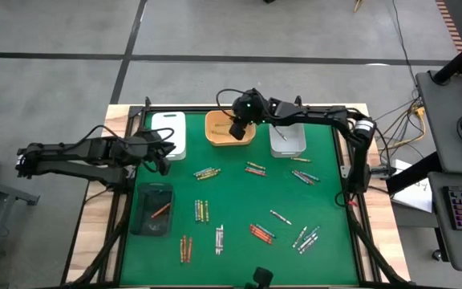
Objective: Sort crayons
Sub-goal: Put the white crayon into the gray bin, then put the green crayon into the yellow bin
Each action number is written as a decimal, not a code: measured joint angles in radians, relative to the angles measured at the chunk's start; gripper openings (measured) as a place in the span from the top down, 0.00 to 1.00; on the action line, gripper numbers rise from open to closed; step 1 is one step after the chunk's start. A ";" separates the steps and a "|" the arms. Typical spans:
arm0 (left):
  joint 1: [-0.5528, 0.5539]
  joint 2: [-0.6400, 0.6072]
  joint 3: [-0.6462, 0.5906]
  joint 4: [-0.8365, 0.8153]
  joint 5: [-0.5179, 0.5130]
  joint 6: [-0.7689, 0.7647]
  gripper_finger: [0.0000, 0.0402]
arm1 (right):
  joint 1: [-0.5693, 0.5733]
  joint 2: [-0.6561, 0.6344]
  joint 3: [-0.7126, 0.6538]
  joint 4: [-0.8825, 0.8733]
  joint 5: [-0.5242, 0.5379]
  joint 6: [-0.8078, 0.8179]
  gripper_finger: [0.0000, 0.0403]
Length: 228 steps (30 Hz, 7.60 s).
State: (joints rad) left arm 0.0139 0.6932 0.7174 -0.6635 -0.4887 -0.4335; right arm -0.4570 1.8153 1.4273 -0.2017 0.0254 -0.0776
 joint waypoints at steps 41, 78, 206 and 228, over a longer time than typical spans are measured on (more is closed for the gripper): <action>-0.379 0.561 0.173 0.175 0.079 -0.157 0.90 | 0.681 -0.450 -0.337 -0.770 0.000 0.728 0.84; -0.380 0.548 0.283 0.061 0.041 0.089 0.90 | 0.819 -0.101 -0.124 -0.852 -0.077 0.986 0.84; -0.208 0.371 0.282 0.063 -0.049 0.170 0.90 | -0.200 -0.104 -0.061 -0.672 0.150 0.189 0.87; -0.273 0.601 0.284 0.064 0.146 -0.522 0.90 | 0.186 -0.465 -0.105 -0.637 0.158 0.209 0.87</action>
State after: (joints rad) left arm -0.2588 1.2944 1.0012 -0.5995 -0.3425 -0.9558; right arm -0.2715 1.3503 1.3226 -0.8386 0.1837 0.1310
